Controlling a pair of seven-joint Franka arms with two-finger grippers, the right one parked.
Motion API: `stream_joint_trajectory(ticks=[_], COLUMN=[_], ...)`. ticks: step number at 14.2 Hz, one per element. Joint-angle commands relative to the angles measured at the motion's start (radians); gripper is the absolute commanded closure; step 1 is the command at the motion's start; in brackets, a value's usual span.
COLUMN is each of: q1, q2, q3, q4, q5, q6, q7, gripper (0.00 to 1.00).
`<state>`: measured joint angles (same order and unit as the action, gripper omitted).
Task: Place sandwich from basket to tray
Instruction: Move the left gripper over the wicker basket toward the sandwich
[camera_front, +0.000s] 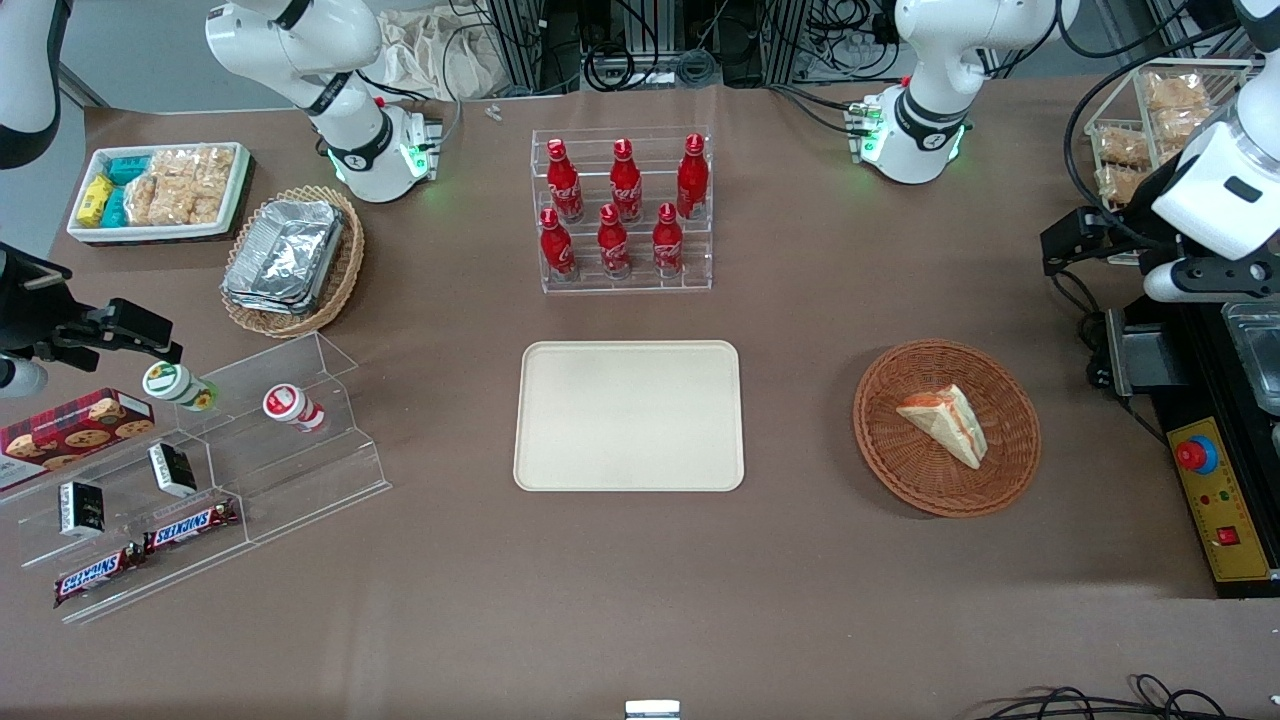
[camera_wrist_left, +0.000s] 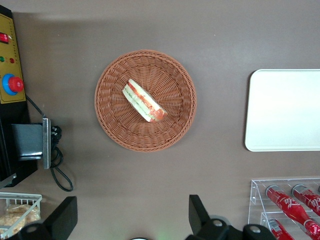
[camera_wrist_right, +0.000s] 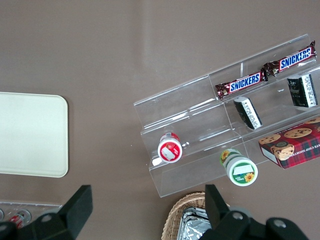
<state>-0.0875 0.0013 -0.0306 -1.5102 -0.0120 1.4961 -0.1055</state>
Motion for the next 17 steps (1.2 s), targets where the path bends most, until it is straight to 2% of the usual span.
stream_joint_trajectory(ticks=[1, 2, 6, 8, 10, 12, 15, 17], q1=[-0.012, -0.012, -0.003, 0.03, 0.118, 0.133, 0.118, 0.091], q2=[0.01, 0.009, 0.052, 0.043, 0.033, 0.025, 0.04, 0.095], q3=[-0.024, -0.037, -0.035, -0.029, -0.031, -0.031, -0.038, -0.06], q4=[0.018, 0.015, -0.002, -0.089, -0.186, -0.312, -0.508, -0.597], q5=[0.077, 0.099, 0.098, 0.067, 0.02, 0.018, 0.015, 0.015], q6=[-0.02, -0.019, -0.03, 0.011, 0.08, 0.201, 0.491, 0.678], q7=[-0.014, -0.061, -0.106, -0.14, -0.207, -0.291, -0.562, -0.733], gripper=[0.0, 0.0, 0.0, 0.0, 0.0, 0.0, 0.0, 0.0])
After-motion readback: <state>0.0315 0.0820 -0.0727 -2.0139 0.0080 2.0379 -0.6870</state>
